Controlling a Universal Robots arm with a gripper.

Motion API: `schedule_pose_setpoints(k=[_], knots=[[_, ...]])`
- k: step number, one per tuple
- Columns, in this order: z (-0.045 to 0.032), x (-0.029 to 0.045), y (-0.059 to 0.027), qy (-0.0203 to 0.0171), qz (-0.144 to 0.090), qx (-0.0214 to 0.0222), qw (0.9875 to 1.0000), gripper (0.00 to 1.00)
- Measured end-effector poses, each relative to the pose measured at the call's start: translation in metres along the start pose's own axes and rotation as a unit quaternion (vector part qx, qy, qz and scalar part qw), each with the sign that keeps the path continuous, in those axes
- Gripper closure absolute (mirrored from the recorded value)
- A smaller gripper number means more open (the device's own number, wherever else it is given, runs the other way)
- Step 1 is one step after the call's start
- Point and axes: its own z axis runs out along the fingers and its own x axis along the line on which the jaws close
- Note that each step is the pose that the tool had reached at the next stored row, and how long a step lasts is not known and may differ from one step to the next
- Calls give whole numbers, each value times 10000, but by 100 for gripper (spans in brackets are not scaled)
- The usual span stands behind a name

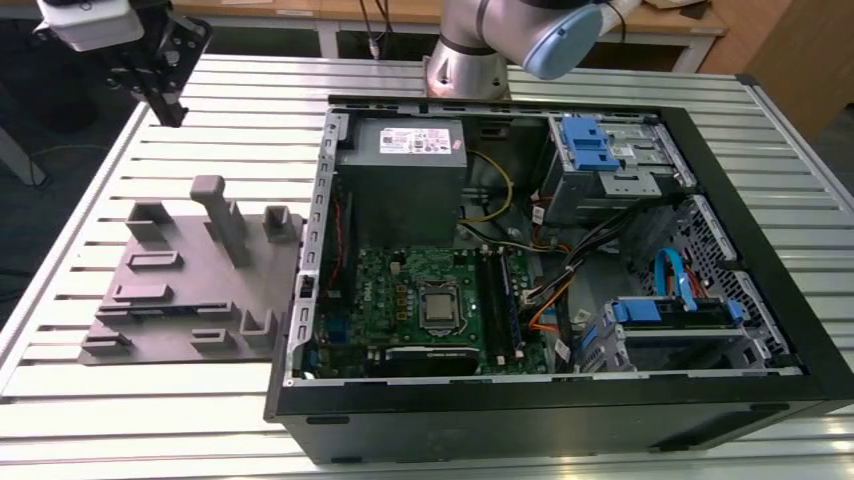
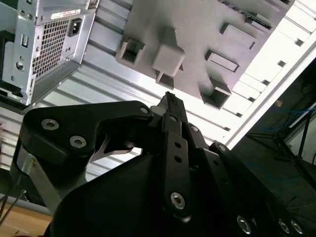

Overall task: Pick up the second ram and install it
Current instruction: 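Reach for the second ram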

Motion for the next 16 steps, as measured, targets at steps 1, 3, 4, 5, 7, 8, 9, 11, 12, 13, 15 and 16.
schedule_pose_setpoints(k=[1, 3, 4, 5, 7, 8, 9, 11, 12, 13, 15, 16], knots=[[2, 23, -2, 0, 0, 0, 10000, 89], [6, 67, -6, 0, 0, 0, 10000, 89], [9, 89, -7, 0, 0, 0, 10000, 89], [11, 110, -9, 0, 0, 0, 10000, 89], [15, 160, -13, 0, 0, 0, 10000, 89], [17, 185, -15, 0, 0, 0, 10000, 89], [19, 215, -17, 0, 0, 0, 10000, 89], [24, 272, -24, 0, 0, 0, 10000, 89], [27, 292, -30, 0, 0, 0, 10000, 89], [30, 312, -39, 0, 0, 0, 10000, 89], [38, 349, -65, 0, 0, 0, 10000, 89], [42, 367, -82, 0, -1, 0, 10000, 89]])
